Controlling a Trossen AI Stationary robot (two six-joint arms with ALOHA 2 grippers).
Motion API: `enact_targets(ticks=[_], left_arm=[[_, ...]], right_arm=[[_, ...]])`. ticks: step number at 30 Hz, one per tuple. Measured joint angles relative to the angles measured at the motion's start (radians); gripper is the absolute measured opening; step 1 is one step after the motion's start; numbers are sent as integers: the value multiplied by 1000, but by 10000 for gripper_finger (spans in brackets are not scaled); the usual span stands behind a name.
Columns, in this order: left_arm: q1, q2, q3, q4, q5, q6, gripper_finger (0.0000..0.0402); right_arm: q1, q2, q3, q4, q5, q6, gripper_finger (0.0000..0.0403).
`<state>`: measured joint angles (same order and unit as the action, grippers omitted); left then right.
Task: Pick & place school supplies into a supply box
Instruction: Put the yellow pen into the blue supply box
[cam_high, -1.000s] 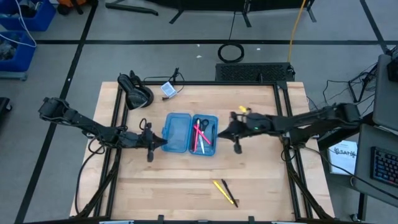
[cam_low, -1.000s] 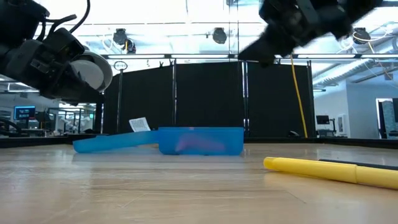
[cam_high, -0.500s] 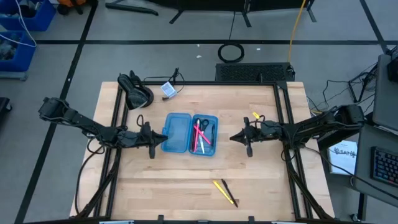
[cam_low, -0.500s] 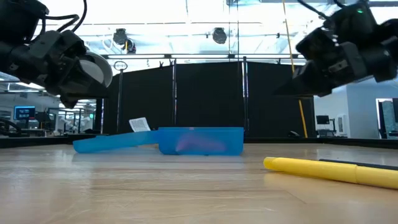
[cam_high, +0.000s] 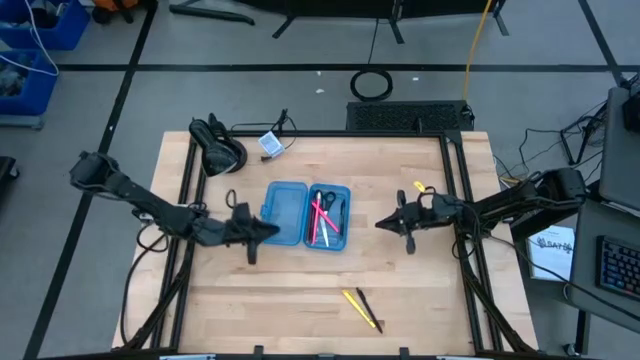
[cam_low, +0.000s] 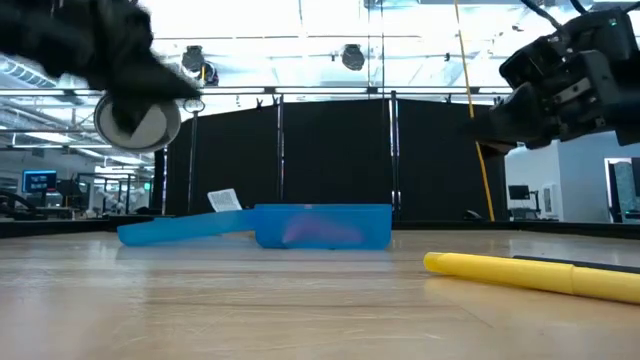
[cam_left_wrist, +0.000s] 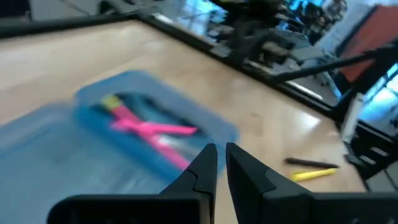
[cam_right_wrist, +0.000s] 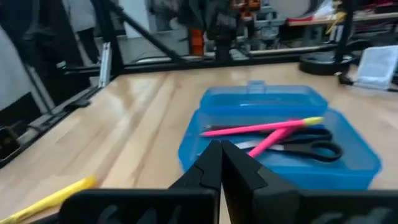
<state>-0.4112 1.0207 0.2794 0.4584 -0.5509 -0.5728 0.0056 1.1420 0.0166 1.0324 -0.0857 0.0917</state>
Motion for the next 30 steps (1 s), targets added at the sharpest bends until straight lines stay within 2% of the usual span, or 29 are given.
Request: enact_targets(ticks=[6,10,15,19,22,24,27,30], left_arm=[[-83,264,416,-318,-118,-8,37],[-98,420,654,-528,-135,-131,37],[-111,596,881,-732,-123,-295,37],[-129,726,1054,-864,-48,-371,37],[-143,826,1176,-927,-33,-313,37],[-139,885,1250,-948,16,-277,37],[-100,974,1358,-961,232,-261,37],[-56,1069,1462,-1049,371,-208,37]], right_arm=[[31,1,-2,-25,-23,-3,0],[74,1,-2,-66,-24,-48,0],[110,1,-2,-50,-24,-99,0],[116,1,-3,9,-53,-150,0],[116,0,-3,52,-146,-168,0],[116,0,-3,63,-202,-182,0],[116,0,-3,64,-207,-180,0],[116,0,-3,67,-206,-158,0]])
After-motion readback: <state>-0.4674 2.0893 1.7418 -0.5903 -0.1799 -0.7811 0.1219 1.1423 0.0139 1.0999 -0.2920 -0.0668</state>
